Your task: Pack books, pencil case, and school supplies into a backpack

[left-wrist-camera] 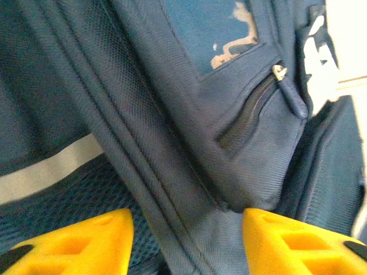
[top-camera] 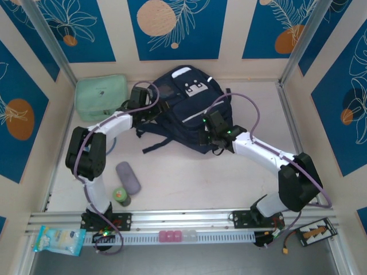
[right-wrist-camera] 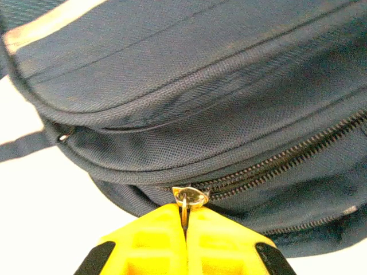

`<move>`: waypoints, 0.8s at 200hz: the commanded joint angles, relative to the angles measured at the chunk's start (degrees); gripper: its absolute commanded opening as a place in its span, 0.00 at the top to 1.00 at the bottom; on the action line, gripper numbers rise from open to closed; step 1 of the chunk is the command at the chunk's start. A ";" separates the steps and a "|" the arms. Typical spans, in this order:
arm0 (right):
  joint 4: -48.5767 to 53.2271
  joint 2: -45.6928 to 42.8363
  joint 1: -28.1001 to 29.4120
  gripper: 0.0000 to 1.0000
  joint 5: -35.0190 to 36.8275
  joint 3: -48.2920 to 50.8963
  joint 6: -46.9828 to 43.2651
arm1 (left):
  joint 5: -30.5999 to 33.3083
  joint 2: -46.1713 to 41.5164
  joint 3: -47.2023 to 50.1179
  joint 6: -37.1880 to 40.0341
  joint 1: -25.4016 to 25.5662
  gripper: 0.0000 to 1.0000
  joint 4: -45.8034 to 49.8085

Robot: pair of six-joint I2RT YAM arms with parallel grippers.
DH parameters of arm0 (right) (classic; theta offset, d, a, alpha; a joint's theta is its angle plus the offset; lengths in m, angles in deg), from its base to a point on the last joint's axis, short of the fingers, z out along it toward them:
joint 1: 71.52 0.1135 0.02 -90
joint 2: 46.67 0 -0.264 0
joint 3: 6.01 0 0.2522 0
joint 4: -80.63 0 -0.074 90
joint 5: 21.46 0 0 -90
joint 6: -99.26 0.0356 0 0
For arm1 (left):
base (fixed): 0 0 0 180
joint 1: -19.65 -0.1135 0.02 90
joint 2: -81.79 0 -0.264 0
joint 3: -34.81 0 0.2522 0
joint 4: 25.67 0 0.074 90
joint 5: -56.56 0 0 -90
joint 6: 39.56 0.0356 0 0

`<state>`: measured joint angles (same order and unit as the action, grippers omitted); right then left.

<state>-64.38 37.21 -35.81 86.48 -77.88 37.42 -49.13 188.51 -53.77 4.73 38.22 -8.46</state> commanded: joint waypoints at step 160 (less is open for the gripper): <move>-12.07 11.65 5.65 1.00 -20.23 -9.13 2.24 | -6.47 -19.91 27.75 -22.28 3.56 0.55 -16.49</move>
<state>-73.60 48.88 -30.92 69.54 -85.58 39.12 -54.94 167.11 -27.41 -11.56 39.75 -17.88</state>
